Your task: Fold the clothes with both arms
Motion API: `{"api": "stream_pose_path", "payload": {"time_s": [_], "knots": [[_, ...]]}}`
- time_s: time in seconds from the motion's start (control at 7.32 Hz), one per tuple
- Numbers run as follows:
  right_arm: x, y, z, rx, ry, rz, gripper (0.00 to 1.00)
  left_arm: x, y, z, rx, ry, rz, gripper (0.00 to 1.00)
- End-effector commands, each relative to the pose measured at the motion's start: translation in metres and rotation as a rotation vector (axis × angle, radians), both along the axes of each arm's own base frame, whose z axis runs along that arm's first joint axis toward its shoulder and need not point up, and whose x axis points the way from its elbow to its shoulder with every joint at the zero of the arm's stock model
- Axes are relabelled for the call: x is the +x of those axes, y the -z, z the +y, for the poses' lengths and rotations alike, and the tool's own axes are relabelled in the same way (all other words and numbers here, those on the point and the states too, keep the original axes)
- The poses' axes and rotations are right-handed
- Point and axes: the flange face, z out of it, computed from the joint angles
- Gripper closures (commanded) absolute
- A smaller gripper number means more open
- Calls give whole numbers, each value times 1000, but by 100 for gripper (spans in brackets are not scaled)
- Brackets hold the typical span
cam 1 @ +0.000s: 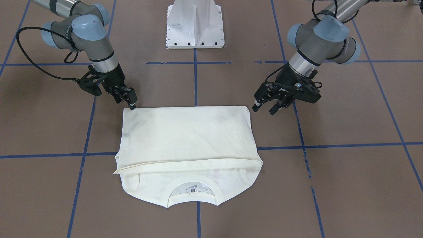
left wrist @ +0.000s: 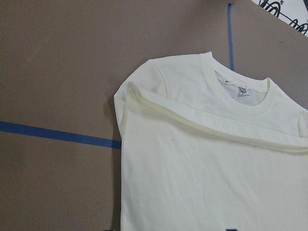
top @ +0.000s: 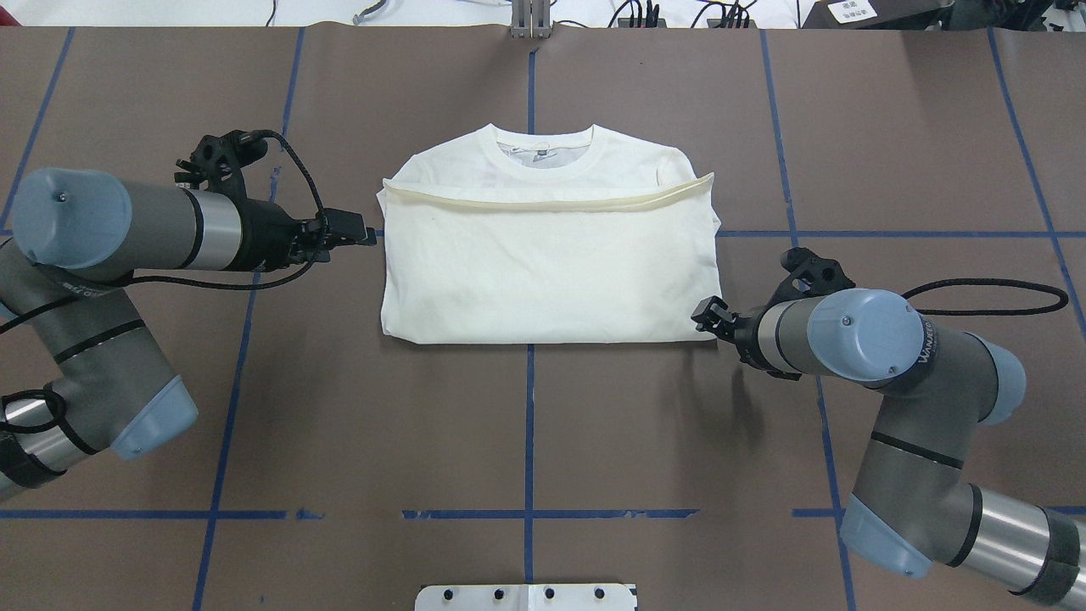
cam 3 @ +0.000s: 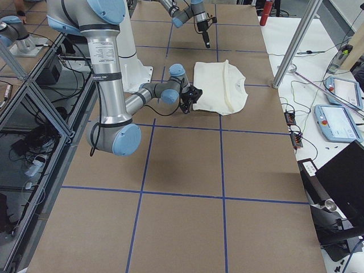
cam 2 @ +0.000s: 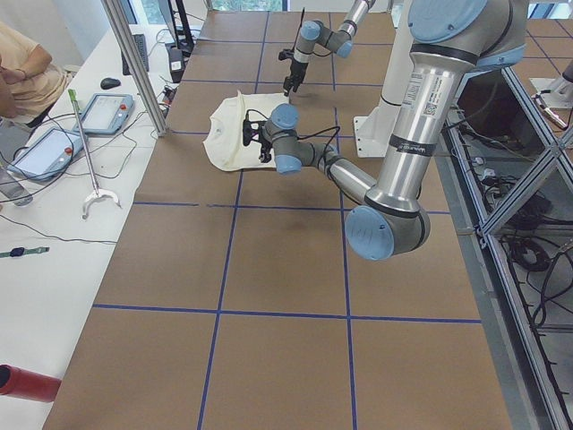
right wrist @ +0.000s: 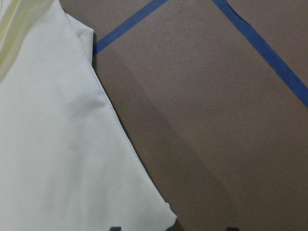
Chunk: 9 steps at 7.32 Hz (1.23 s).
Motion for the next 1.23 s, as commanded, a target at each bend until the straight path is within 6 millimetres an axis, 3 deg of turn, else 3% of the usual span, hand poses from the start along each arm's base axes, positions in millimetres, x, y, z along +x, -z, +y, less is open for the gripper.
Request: {"api": "stream_pose_path", "payload": {"time_s": [0.0,0.14,0.27,0.41,0.55,0.82,0.96,1.09], "knots": [[-8,0,-5,14,-9,11,24,0,-2,0,-2,0,-3,18],[-23,5,-15,25,-24,17,25,-1,-5,1,-5,0,-8,18],[-23,10,-20,29,-33,9,42,-1,-8,2,-8,-2,-11,18],[-17,13,-20,33,-39,2,90,-1,-10,2,-8,-2,-14,17],[-17,12,-20,31,-38,5,100,1,-10,2,-9,-4,-15,17],[-7,8,-16,31,-39,5,100,3,-11,3,-10,-7,-16,17],[14,16,-4,41,-42,-16,100,4,-12,3,-13,-8,-17,17],[46,12,23,35,-26,-24,100,5,-12,3,-14,-10,-18,17]]}}
